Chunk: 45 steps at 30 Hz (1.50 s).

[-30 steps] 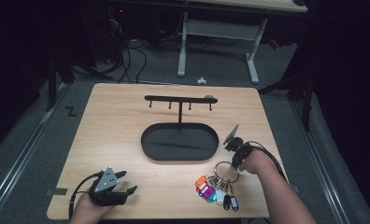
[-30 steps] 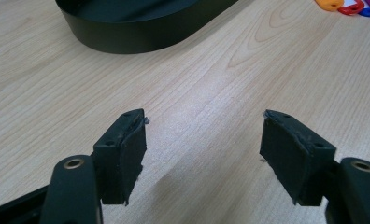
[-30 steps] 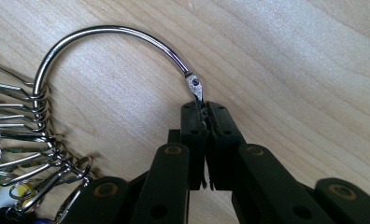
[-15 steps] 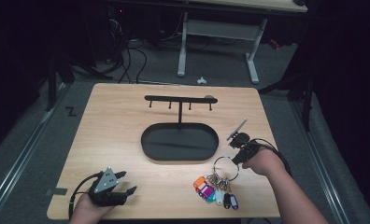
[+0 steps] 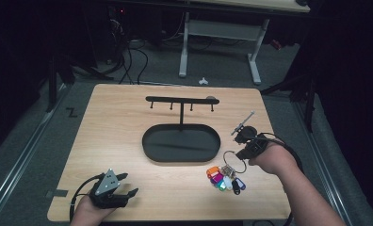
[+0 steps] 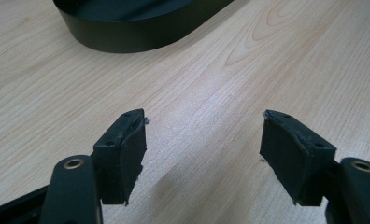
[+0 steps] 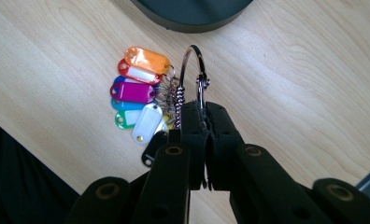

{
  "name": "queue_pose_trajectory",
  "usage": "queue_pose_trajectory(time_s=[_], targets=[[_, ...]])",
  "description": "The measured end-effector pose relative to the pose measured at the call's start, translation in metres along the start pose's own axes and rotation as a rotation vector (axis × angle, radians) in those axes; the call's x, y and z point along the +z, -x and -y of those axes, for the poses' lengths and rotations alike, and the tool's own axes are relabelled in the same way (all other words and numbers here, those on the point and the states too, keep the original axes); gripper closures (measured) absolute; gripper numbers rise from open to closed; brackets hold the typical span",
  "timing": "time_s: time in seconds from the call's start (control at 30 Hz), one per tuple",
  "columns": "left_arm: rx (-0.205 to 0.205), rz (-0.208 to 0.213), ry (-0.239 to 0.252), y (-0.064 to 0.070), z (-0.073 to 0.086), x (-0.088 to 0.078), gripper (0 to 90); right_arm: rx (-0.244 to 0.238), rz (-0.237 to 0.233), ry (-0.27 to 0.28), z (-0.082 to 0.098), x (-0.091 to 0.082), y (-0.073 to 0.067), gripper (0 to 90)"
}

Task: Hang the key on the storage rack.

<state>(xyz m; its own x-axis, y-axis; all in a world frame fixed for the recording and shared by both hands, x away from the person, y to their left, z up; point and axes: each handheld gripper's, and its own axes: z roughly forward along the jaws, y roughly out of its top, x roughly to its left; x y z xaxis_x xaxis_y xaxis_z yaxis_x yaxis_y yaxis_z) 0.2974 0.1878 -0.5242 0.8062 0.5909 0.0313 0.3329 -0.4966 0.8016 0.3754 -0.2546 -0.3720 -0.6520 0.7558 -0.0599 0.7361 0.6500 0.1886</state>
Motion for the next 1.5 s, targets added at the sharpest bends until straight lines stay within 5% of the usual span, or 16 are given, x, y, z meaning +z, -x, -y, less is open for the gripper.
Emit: queue_pose_trajectory(time_s=[0.6, 0.97, 1.5], targets=[[0.003, -0.004, 0.001, 0.0, 0.0, 0.0, 31.6, -0.04, 0.039, 0.02, -0.017, -0.051, -0.003, 87.6], [0.015, -0.002, -0.004, 0.002, 0.0, 0.002, 31.7, -0.017, 0.043, 0.044, -0.031, -0.079, 0.001, 87.5], [0.009, -0.005, 0.005, 0.0, 0.0, -0.001, 31.7, -0.037, 0.087, 0.049, -0.059, -0.086, -0.001, 87.5]])
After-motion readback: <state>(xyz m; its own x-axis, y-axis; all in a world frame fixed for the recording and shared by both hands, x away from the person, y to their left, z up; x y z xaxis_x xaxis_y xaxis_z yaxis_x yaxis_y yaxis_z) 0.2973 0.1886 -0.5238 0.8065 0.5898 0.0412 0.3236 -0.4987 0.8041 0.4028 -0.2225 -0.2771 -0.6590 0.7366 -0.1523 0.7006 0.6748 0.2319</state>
